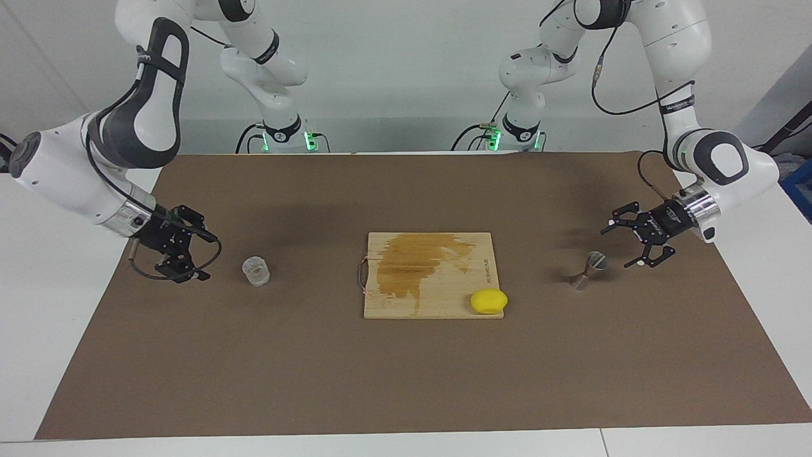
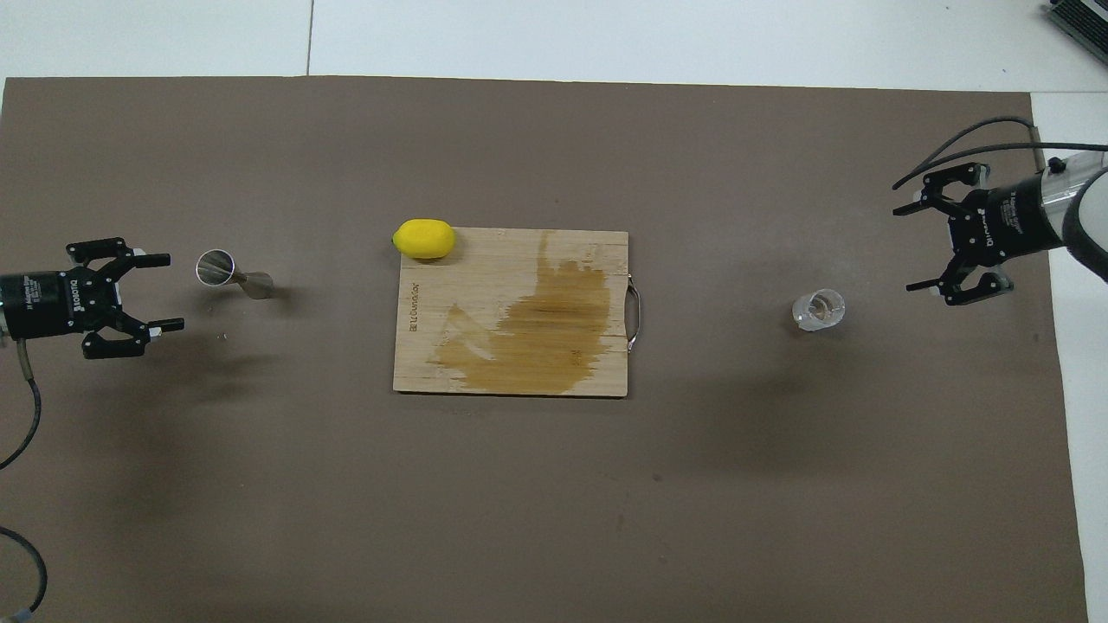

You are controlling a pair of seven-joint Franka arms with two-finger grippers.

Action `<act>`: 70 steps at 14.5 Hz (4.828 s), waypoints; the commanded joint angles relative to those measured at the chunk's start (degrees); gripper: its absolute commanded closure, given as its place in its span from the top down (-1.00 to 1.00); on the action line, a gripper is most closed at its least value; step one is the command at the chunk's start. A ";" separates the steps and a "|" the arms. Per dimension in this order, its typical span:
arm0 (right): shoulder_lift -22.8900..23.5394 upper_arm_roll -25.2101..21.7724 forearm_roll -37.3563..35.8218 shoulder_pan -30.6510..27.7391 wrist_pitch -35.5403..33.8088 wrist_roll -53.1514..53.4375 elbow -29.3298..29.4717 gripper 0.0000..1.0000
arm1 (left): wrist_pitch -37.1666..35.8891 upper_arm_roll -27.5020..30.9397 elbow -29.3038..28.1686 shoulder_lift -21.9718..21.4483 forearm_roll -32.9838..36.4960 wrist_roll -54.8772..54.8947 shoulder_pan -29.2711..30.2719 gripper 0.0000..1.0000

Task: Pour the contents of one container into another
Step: 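Reach the cup with the left gripper while the right gripper reaches the glass, then grasp the steel cup with the left gripper and carry it onto the board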

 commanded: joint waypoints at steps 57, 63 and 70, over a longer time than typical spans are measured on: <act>8.06 0.22 23.50 -6.29 9.12 -24.28 -16.61 1.00 | 3.22 -4.72 -2.65 -2.12 -8.60 6.82 -4.01 -1.00; 7.89 0.66 23.68 -5.51 8.42 -24.81 -17.22 1.00 | 9.09 -5.34 -3.35 -9.94 -15.02 -4.96 -15.06 -1.00; 7.89 0.74 25.43 -3.74 8.51 -25.60 -17.57 1.00 | 32.71 -5.34 -3.61 -9.07 -26.88 -9.28 -34.30 -1.00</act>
